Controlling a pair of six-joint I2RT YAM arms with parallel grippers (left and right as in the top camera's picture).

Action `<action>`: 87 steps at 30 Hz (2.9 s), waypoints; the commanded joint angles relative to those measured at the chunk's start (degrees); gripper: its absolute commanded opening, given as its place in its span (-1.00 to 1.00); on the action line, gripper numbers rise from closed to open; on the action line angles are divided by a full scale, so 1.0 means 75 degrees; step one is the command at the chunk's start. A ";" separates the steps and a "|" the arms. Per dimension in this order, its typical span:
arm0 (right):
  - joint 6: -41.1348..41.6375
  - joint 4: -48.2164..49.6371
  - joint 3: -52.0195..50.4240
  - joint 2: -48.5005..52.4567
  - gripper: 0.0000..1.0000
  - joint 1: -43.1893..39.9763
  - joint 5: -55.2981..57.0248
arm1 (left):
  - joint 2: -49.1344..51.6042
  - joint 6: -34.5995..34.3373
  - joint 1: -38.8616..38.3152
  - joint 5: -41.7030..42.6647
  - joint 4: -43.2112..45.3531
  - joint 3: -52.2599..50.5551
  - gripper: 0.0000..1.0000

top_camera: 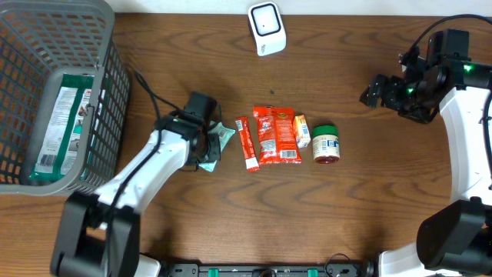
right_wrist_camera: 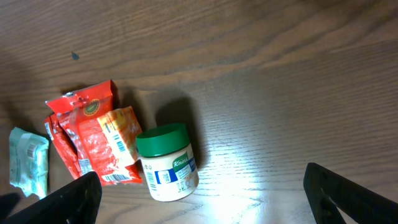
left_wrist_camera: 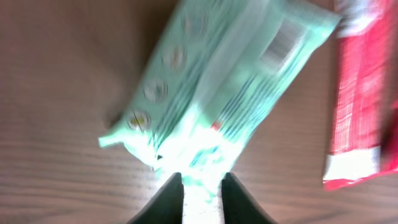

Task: Scan the item barcode
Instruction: 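Regrasp the green packet and drag it toward the stick packet, then push the green packet rightward against the stick packet, then release the green packet and swing the left gripper back to the basket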

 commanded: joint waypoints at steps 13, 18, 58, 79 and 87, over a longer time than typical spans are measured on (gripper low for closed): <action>-0.0023 -0.0009 -0.0003 -0.0079 0.98 -0.0087 -0.0061 | 0.0632 0.0242 0.0020 -0.1376 0.0449 0.0254 0.06; -0.0023 -0.0009 0.0000 -0.0079 0.99 -0.0087 -0.0061 | 0.1157 0.0364 0.0015 -0.0880 0.0516 0.0254 0.18; -0.0023 -0.0009 0.0000 -0.0079 0.98 -0.0087 -0.0061 | 0.1370 0.1011 -0.0125 0.0507 0.2022 0.0090 -0.03; -0.0023 -0.0009 -0.0003 -0.0079 0.99 -0.0087 -0.0061 | 0.1209 0.0560 -0.0627 0.0411 0.2375 0.0256 -0.02; -0.0023 -0.0009 0.0000 -0.0079 0.99 -0.0087 -0.0061 | 0.0216 0.1393 -0.0187 -0.0350 -0.0938 0.3503 0.32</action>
